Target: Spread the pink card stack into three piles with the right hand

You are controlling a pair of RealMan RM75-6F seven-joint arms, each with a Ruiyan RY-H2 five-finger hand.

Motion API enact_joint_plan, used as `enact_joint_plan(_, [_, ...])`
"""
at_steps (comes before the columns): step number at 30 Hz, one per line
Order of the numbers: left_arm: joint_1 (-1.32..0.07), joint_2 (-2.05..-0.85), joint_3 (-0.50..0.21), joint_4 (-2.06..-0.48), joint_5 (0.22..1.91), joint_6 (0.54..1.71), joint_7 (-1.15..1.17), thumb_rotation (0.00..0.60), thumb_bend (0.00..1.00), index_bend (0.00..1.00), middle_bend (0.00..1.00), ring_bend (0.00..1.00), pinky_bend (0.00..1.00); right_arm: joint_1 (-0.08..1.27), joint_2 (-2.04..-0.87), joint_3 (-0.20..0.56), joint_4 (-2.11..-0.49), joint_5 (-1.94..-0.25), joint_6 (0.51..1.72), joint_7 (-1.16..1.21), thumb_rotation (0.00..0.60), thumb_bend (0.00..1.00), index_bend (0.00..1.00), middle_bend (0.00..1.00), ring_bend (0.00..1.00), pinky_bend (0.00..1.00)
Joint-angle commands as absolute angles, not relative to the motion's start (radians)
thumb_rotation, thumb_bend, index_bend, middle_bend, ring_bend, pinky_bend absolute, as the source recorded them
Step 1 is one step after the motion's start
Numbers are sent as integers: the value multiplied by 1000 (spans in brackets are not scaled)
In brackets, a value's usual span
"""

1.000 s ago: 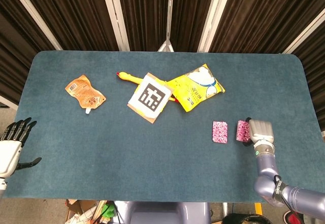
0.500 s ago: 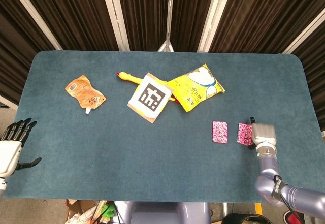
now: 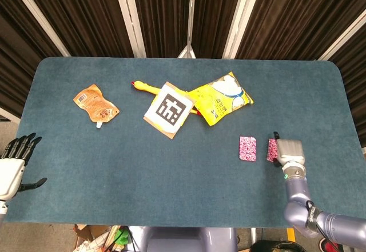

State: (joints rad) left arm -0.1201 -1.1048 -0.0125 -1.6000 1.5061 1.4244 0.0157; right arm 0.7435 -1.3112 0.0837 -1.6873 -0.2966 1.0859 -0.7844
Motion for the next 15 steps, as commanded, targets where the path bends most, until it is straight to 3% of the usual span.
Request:
enact_joint_plan(1, [-120,-1105,-12,-1600,1505,1424,16,600,3,0,0,0,0,752,-1304,92,-1704,-297,1074,-782,600,403,0,831,865,795])
enact_joint_plan(7, [-122,-1103,-14,-1598,1500,1418,9,600,3,0,0,0,0,780,-1329,95,-1708,-285,1080,-808,600,273,0,829,862,795])
enact_joint_plan(15, [-127,-1100,-16,-1594,1492,1406,-3,600,3,0,0,0,0,820,-1375,111,-1700,-267,1092,-834,600,256,0,827,859,795])
